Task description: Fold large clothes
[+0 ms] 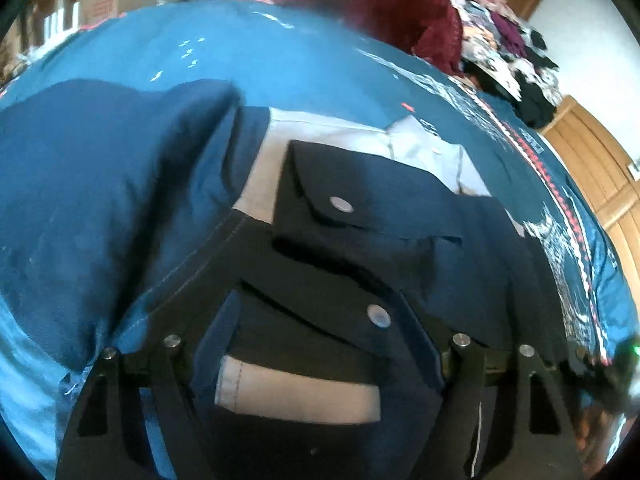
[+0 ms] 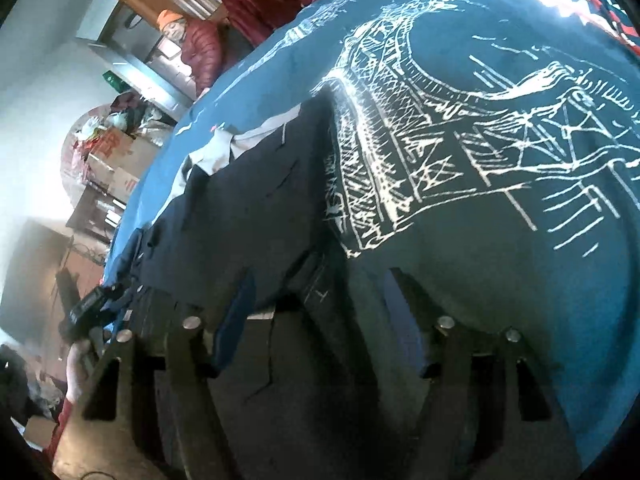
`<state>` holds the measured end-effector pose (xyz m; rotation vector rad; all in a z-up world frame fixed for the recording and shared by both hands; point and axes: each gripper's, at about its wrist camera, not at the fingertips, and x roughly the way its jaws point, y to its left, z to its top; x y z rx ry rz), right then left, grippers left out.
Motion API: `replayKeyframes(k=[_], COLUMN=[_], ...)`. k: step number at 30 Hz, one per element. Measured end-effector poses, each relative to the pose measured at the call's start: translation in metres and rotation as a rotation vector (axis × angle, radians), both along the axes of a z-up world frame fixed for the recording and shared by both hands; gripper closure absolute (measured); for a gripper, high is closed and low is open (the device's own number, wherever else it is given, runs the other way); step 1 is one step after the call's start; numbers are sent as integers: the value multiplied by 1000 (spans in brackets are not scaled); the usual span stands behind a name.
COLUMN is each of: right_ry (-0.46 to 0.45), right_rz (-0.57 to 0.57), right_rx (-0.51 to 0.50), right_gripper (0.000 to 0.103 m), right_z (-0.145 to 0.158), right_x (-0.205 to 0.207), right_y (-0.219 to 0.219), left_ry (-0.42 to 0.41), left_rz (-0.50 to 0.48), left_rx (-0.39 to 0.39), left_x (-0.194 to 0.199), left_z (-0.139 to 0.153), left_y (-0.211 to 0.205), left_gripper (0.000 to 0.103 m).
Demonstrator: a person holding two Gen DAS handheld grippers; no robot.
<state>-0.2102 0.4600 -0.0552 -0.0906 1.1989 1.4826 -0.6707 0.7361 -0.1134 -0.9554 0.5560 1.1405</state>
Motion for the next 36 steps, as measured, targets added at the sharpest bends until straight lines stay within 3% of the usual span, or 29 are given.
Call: replayKeyframes(k=[7,9,10,11,14,16,17,20,22,24,25,28,36], right_ry=[33,36,34,32,22,0,-8,-39,-62,-62,-68,-60,-51], right_rz=[-21,-32,-44,-55,-98,-115,-110,-72,-25,20,36,35,30], right_rx=[13,18,23,29,61,72,72,53,22,-1,-16,-40,-16], right_gripper=[37,37,37,37,37,37,38,40,40,40,40,40,40], right_z=[-5,-5,-2,1,12,20,22,23,19,12,7,-8,-14], right_x=[-12,-9,-7,-5,4,9,9,1,-11,-21,-27,-31,-30], right_y=[11,4,-1,-4,-16,-19,-17,-6,6,14,18,22,18], left_ry=[7,27,33,17,-76,-49,-42,-38,-50,-142,-150,-166,-210], left_rz=[67,119,146,179,222,285,306,323,278,167,138,57,113], left_rx=[-13,-6,1,3,63,139,136,20,16,14,15,0,-47], left_x=[10,10,7,2,-21,-43,-50,-65,-56,-36,-30,-7,-2], left_z=[-5,-6,-5,-3,21,36,34,0,-1,6,7,7,-10], left_y=[28,35,35,36,22,3,1,8,5,-1,-2,-4,10], left_gripper=[22,37,73,94,103,103,103,103,103,103,99,57,56])
